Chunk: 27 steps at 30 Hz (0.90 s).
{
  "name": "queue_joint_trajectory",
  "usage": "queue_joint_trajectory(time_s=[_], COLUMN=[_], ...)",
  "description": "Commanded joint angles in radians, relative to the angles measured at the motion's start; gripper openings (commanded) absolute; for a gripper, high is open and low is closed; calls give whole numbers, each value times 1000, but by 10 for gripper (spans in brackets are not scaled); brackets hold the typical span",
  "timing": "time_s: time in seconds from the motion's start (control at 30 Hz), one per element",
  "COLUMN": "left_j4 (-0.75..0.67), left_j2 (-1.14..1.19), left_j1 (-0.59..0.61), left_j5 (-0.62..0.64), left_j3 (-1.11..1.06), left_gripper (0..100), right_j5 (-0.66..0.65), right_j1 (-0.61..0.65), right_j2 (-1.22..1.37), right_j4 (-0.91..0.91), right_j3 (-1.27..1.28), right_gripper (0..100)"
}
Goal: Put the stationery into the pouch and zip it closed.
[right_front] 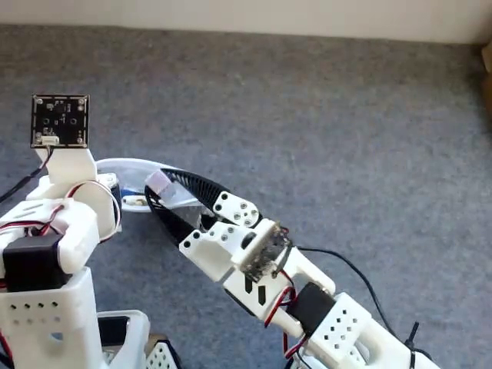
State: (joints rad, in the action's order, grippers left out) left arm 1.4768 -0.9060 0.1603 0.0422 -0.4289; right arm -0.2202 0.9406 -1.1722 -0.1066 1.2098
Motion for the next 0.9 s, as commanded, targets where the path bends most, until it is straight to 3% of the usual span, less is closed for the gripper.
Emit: queue_joint_trajectory(time_s=[0.0,0.13,0.3,0.6,0.87], left_j4=[-15,-15,-15,-15,-17], left_j2=[24,24,24,24,24], left_j1=[10,10,10,10,67], left_j5=[9,9,9,9,9], left_j3=[-18,-18,-18,-18,-18], left_gripper=[11,11,11,11,11], right_j5=[-21,-20,-20,-25,-20], right_j1=[5,5,8,4,-27], right_j2=[31,38,38,36,-124], right_j4=[-31,-31,-30,-16,371], right_j3=[-13,-13,-13,-81,-196], right_gripper=[5,29,172,173,173])
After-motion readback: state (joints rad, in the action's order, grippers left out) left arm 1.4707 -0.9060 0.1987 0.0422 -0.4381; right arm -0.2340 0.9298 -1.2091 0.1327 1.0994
